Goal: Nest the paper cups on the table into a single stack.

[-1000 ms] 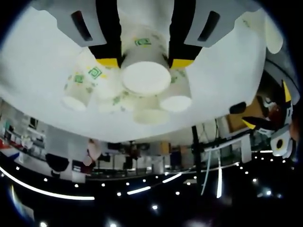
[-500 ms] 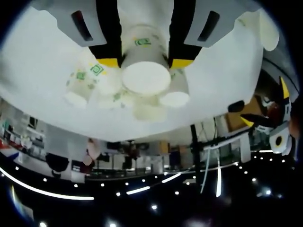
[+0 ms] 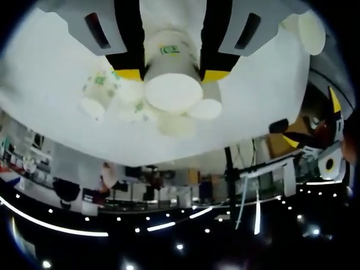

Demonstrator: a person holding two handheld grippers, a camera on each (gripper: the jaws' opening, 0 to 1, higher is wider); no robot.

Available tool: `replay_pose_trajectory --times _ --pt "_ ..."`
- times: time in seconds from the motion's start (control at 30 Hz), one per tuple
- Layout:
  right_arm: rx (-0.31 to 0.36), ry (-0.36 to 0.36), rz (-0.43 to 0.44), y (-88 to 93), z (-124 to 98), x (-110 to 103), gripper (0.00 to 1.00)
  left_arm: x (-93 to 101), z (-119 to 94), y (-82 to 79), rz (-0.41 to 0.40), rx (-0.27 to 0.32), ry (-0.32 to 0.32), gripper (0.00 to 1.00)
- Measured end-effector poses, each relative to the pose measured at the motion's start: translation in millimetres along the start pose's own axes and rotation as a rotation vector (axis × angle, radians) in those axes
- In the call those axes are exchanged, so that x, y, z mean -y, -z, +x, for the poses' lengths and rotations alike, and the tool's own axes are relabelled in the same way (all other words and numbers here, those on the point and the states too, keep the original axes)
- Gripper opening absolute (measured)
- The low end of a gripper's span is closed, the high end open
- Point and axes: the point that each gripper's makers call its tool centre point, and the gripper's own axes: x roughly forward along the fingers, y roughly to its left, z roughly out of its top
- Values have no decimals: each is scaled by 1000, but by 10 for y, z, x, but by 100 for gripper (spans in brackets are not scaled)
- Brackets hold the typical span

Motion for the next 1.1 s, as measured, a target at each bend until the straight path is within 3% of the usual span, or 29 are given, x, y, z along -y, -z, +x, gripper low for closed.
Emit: replay_pose_trajectory --times 1.1 --pt "28 -25 7 -437 -182 107 35 0 21 -67 8 22 2 95"
